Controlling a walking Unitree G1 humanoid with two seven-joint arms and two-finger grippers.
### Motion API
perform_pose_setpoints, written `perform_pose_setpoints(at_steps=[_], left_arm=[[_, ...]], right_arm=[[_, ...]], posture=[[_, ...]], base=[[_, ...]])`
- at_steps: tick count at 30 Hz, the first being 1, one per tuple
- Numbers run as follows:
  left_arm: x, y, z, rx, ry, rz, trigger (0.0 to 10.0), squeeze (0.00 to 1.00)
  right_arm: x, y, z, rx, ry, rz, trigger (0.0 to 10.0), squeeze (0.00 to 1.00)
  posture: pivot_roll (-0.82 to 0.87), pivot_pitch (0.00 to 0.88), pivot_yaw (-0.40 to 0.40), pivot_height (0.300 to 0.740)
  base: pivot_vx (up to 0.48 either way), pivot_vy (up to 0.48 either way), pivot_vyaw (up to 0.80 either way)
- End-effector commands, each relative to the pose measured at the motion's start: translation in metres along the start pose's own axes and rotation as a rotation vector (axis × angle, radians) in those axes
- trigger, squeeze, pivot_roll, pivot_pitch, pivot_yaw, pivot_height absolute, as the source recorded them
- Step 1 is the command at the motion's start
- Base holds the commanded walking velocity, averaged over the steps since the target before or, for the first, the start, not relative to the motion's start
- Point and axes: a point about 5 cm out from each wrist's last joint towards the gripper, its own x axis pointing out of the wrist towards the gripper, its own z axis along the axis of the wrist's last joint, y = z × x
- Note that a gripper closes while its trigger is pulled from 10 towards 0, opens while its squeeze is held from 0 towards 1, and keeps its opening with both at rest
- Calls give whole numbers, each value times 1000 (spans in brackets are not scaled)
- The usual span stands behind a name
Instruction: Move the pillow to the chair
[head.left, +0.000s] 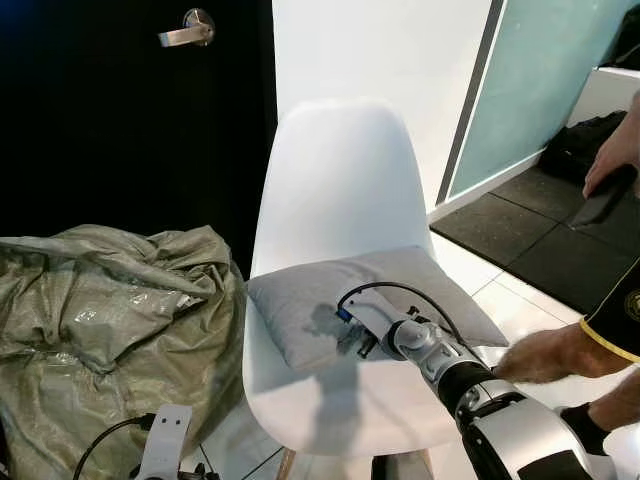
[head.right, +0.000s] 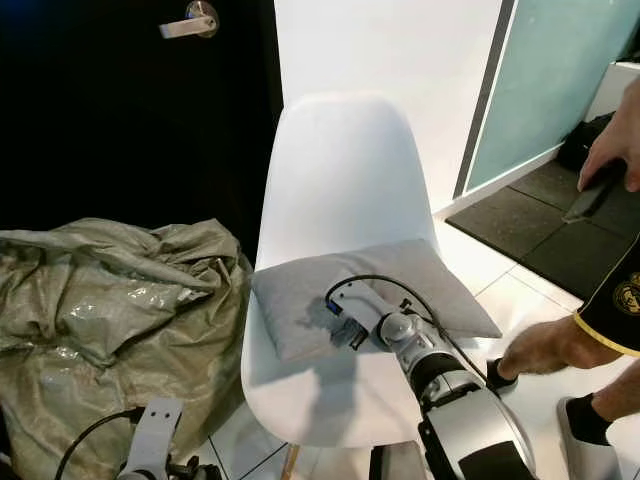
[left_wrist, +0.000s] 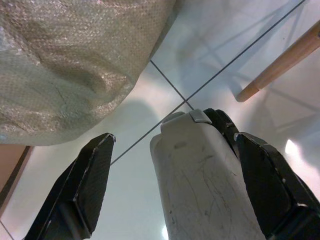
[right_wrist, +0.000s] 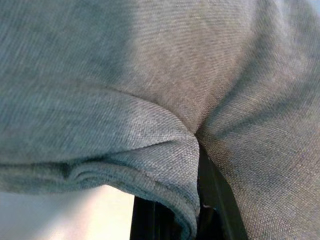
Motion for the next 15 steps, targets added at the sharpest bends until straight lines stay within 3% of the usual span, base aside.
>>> perform_pose_setpoints(at_steps=[1,3,5,6,7,8,9,10,15], left_arm=[[-2,5,-6,20,7,5,10000,0],[-2,6,-7,21,9,7,10000,0],[-2,6,-7,21,9,7,10000,0],[-3,7,-8,22,12,9,10000,0],[-3,7,-8,22,12,9,10000,0],[-3,8,-9,22,12,10,10000,0],[-3,8,-9,23,13,11,10000,0],[-3,8,-9,23,13,12,10000,0],[-3,8,-8,24,13,12,10000,0]], right_arm=[[-1,-5,0,102,10,10,10000,0],[0,3,-4,162,34,77,10000,0],[0,3,-4,162,34,77,10000,0],[0,9,-6,260,30,132,10000,0],[0,9,-6,260,30,132,10000,0],[0,11,-5,319,8,156,10000,78],[0,12,-4,363,-5,180,10000,894],[0,12,-3,382,-13,191,10000,1000],[-1,10,-1,387,-14,203,10000,1000]], posture=[[-55,95,-24,491],[-55,98,-22,491],[-55,98,-22,491],[-55,100,-20,491],[-55,100,-20,491],[-55,100,-20,491],[-55,100,-19,491],[-57,99,-18,491],[-62,94,-17,491]], base=[[0,0,0],[0,0,0],[0,0,0],[0,0,0],[0,0,0],[0,0,0],[0,0,0],[0,0,0],[0,0,0]])
